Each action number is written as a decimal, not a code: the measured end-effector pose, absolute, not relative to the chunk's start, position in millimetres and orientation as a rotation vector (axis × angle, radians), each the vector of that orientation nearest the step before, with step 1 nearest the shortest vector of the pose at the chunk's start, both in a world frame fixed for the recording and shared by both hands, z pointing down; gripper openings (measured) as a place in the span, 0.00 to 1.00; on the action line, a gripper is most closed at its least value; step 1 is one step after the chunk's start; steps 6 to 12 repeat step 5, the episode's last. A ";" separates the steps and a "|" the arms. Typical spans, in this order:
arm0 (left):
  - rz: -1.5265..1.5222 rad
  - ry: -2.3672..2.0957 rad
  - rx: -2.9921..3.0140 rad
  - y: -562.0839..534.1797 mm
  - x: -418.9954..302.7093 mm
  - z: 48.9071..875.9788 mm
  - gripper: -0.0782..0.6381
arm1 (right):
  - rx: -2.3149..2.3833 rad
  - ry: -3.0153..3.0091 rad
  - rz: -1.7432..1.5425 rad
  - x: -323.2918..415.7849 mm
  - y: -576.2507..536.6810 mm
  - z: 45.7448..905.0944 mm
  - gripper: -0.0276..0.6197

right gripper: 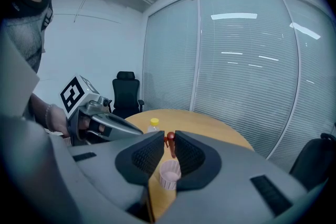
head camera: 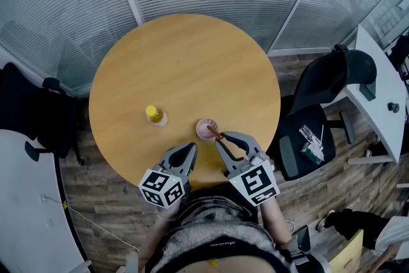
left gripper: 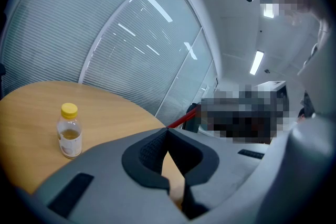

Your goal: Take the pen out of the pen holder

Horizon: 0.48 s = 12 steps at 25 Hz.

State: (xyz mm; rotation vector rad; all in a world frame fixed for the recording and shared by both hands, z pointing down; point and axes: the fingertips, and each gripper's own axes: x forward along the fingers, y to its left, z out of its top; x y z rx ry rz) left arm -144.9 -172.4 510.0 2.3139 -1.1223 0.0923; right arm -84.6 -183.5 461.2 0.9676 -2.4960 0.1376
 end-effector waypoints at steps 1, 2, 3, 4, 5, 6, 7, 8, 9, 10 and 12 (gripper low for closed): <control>0.091 -1.122 2.316 -171.8 -144.5 510.2 0.12 | 0.968 -2.499 0.141 -83.8 -183.1 461.3 0.16; 0.089 -1.122 2.317 -171.3 -144.1 510.3 0.12 | 0.969 -2.502 0.145 -83.1 -182.9 461.5 0.16; 0.087 -1.122 2.319 -170.9 -144.0 510.4 0.12 | 0.970 -2.505 0.148 -82.3 -183.1 461.7 0.16; 0.085 -1.123 2.321 -170.8 -143.9 510.4 0.12 | 0.971 -2.508 0.151 -81.5 -183.4 461.9 0.16; 0.083 -1.123 2.322 -170.7 -143.8 510.3 0.12 | 0.972 -2.511 0.154 -80.7 -183.9 462.1 0.16; 0.083 -1.123 2.322 -170.7 -143.8 510.3 0.12 | 0.972 -2.511 0.154 -80.7 -183.9 462.1 0.16; 0.083 -1.123 2.322 -170.7 -143.8 510.3 0.12 | 0.972 -2.511 0.154 -80.7 -183.9 462.1 0.16; 0.083 -1.123 2.322 -170.7 -143.8 510.3 0.12 | 0.972 -2.511 0.154 -80.7 -183.9 462.1 0.16; 0.083 -1.123 2.322 -170.7 -143.8 510.3 0.12 | 0.972 -2.511 0.154 -80.7 -183.9 462.1 0.16; 0.083 -1.123 2.322 -170.7 -143.8 510.3 0.12 | 0.972 -2.511 0.154 -80.7 -183.9 462.1 0.16; 0.083 -1.123 2.322 -170.7 -143.8 510.3 0.12 | 0.972 -2.511 0.154 -80.7 -183.9 462.1 0.16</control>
